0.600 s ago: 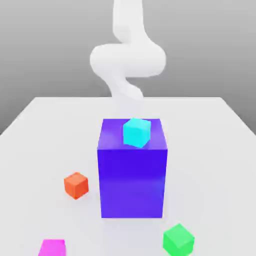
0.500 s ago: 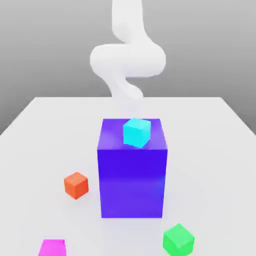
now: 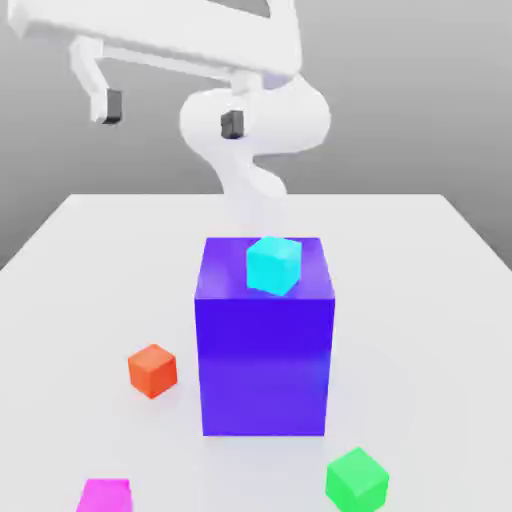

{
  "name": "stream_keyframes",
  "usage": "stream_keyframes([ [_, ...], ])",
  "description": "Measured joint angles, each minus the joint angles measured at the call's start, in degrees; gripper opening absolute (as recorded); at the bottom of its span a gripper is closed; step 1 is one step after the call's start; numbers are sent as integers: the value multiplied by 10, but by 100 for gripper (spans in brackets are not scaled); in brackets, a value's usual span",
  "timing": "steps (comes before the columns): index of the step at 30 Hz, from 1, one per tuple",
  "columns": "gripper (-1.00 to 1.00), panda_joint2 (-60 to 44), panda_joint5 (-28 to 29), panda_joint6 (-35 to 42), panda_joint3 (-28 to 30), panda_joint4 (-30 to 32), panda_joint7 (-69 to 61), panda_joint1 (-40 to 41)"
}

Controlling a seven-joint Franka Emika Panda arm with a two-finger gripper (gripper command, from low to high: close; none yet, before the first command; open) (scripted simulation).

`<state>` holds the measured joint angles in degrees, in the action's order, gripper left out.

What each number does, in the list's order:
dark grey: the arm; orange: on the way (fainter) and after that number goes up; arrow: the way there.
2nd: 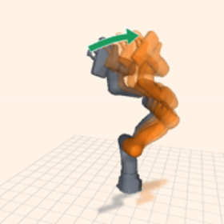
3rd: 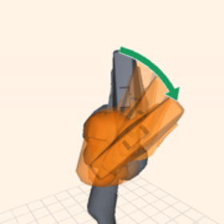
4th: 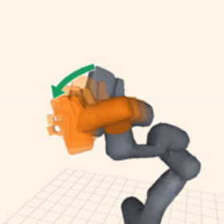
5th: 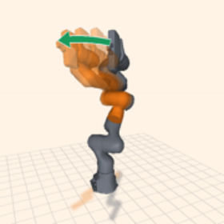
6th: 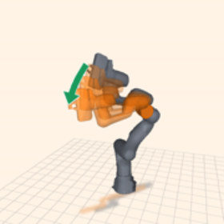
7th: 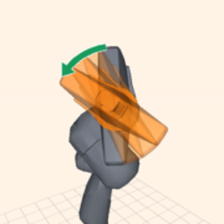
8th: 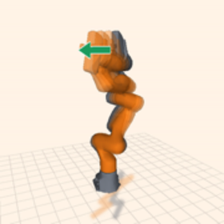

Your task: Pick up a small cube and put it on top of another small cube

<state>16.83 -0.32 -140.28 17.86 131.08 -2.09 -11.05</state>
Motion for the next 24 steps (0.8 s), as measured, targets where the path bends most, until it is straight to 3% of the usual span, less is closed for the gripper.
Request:
stream_keyframes([
  [13, 0, -196, -95, -50, 54, -6, -367, 2],
  [24, 0, -356, -140, -92, 16, -10, -652, 77],
])
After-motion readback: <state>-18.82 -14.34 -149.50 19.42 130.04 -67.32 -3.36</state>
